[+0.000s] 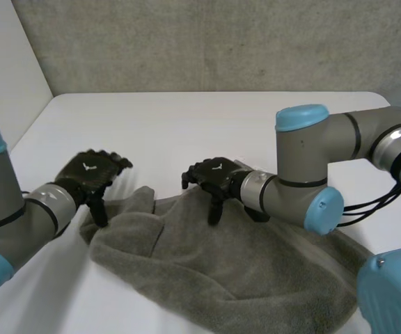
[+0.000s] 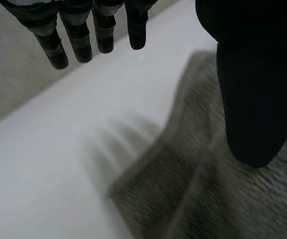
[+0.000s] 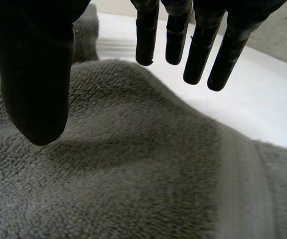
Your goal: Fold the towel.
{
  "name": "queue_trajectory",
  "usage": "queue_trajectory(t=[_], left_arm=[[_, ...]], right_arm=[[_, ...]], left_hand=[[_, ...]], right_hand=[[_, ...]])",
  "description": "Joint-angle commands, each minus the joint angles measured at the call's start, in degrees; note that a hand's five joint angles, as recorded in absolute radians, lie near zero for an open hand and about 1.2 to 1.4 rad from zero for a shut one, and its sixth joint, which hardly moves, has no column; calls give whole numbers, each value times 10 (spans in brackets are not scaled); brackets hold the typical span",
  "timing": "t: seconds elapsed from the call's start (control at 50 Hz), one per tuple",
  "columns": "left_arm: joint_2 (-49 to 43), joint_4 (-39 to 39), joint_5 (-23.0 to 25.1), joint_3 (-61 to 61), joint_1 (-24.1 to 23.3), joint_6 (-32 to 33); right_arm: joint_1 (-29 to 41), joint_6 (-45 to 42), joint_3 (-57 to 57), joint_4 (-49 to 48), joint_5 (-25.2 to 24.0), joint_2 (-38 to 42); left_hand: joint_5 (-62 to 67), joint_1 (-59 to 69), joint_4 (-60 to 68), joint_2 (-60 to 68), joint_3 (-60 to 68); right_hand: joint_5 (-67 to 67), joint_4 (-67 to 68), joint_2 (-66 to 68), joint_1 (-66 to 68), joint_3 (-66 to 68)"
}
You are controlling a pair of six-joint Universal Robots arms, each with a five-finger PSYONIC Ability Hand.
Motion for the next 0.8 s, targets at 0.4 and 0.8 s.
queue_trajectory(t=[0.4,0.8], left_arm=[[-116,-23,2,170,-19,1],[31,310,-130,254,-45,-97]], right_arm=[[14,-10,-114,-6,72,27],[-69,19,150,-507,149,-355]], left_hand=[[682,689,690,691,690],[682,689,690,691,690]], right_hand=[[583,575,568,570,570],[583,575,568,570,570]])
